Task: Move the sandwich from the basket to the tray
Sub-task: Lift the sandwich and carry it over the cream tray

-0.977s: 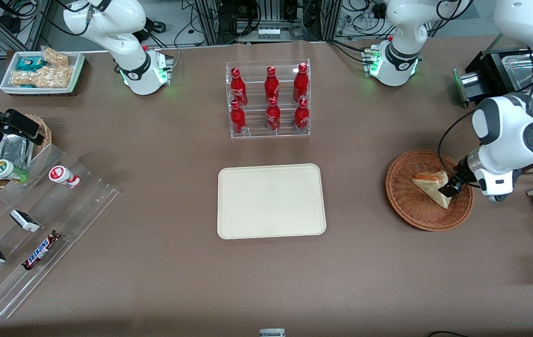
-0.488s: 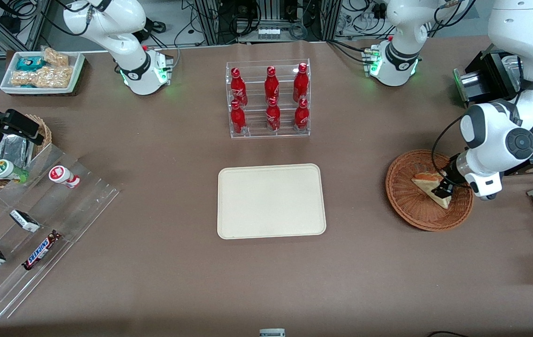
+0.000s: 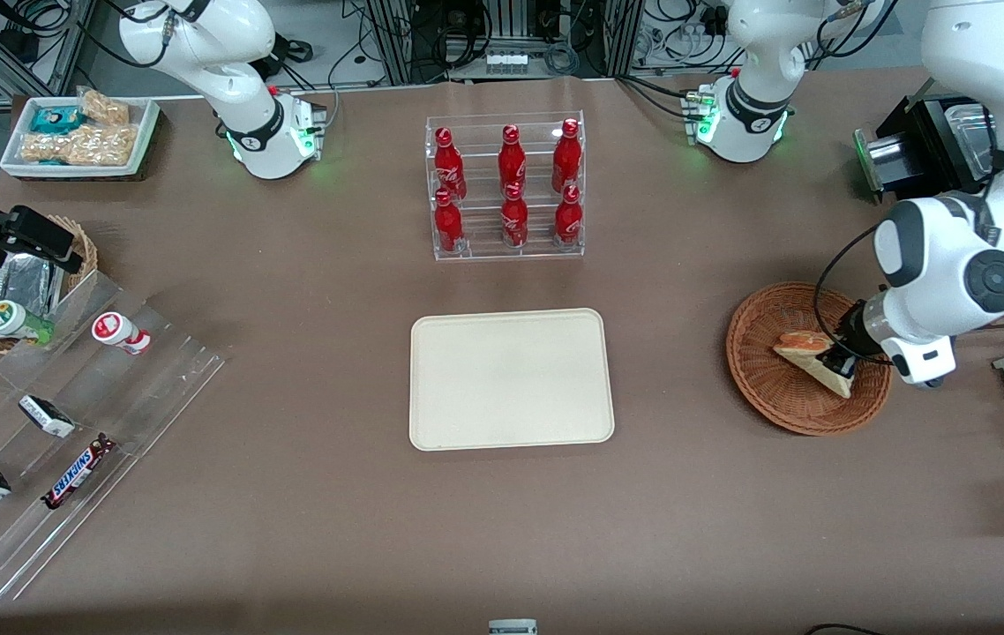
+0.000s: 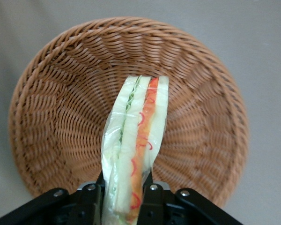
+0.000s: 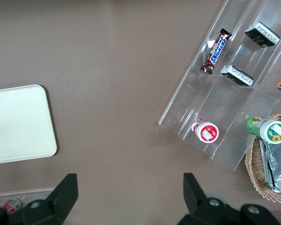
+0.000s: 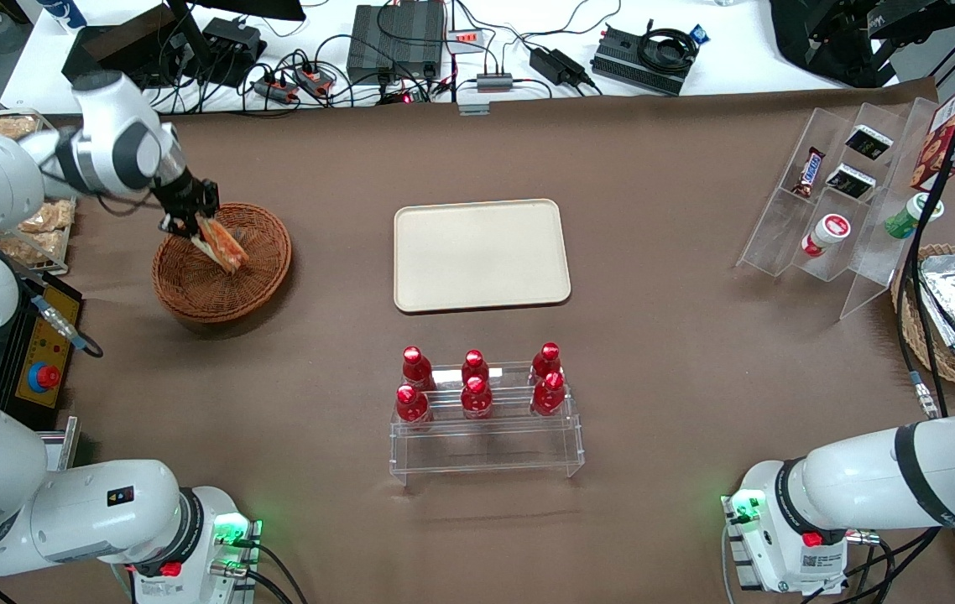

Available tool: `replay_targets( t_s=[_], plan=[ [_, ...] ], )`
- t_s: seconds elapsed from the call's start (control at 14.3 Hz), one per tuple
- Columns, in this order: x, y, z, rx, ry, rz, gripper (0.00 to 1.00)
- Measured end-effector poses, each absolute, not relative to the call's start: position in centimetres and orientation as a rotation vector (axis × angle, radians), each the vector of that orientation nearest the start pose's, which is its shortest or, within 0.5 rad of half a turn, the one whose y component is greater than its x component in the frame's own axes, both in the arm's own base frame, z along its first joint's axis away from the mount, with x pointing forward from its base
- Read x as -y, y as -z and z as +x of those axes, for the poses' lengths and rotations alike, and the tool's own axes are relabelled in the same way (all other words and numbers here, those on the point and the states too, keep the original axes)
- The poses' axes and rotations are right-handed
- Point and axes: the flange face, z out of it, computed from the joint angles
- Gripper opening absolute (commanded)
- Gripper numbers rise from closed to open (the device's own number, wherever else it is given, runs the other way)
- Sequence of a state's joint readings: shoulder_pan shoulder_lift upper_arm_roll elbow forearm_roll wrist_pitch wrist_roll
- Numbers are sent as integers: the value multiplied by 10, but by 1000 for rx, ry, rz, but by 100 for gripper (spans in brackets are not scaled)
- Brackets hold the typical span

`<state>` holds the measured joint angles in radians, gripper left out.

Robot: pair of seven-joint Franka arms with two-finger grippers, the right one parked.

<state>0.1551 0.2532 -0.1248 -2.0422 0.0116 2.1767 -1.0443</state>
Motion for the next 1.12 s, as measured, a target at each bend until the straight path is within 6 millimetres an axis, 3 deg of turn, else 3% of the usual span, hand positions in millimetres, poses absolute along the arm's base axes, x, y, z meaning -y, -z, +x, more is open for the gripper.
replay_targets(
  t_s=[0.14, 0.28, 0.42, 0.63, 0.91, 1.12],
  plan=[
    [5, -348, 594, 1524, -222, -2683, 6],
    [48, -366, 606, 1428, -242, -2730, 6],
    [108, -356, 610, 1279, -256, -2795, 6],
    [205, -329, 596, 878, -299, -2931, 7],
    [298, -334, 587, 401, -280, -3090, 6],
    [363, -326, 577, 231, -233, -3140, 5]
  ],
)
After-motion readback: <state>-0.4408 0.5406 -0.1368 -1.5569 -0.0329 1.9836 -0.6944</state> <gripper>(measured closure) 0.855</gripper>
